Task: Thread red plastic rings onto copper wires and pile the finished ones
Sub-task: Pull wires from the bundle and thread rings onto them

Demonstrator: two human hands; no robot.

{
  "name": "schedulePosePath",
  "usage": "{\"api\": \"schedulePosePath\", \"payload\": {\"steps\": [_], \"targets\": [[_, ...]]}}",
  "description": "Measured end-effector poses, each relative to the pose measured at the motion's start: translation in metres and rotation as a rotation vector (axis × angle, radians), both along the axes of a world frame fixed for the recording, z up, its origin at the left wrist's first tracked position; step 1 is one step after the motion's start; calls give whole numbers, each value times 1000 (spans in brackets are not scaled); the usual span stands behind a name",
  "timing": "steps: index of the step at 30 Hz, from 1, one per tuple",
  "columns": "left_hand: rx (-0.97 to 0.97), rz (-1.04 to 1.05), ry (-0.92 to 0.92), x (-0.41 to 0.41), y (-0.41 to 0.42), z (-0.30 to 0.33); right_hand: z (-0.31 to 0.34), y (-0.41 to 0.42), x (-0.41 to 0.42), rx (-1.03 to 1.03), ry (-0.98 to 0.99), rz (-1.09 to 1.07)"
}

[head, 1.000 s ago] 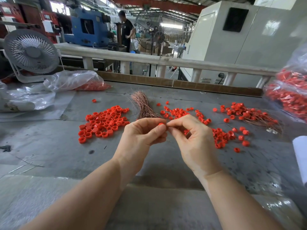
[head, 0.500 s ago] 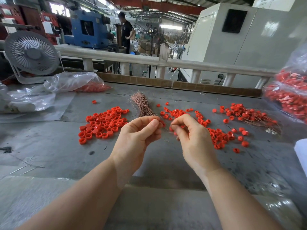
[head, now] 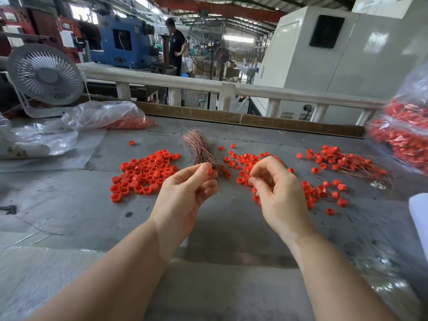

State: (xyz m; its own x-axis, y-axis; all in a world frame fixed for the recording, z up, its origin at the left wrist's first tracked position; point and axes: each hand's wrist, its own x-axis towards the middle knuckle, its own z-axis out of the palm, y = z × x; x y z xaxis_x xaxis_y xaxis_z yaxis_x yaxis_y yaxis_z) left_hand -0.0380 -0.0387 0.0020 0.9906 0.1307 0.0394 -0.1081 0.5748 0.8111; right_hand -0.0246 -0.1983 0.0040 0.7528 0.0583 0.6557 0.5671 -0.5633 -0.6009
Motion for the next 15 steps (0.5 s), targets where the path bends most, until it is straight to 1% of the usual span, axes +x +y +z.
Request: {"api": "schedulePosePath", "payload": {"steps": [3, 7, 10, 14, 15], "targets": [[33, -70, 33, -2, -2, 1, 1, -5, 3, 45, -29, -70], [30, -48, 93, 0, 0, 0, 3, -18, 11, 180, -40, -211], [42, -48, 111, 1, 1, 0, 4, -29, 18, 372, 13, -304], [78, -40, 123, 1, 0, -1, 2, -45, 27, 763, 157, -418], [83, -35, 125, 1, 0, -1, 2, -49, 29, 831, 181, -437]]}}
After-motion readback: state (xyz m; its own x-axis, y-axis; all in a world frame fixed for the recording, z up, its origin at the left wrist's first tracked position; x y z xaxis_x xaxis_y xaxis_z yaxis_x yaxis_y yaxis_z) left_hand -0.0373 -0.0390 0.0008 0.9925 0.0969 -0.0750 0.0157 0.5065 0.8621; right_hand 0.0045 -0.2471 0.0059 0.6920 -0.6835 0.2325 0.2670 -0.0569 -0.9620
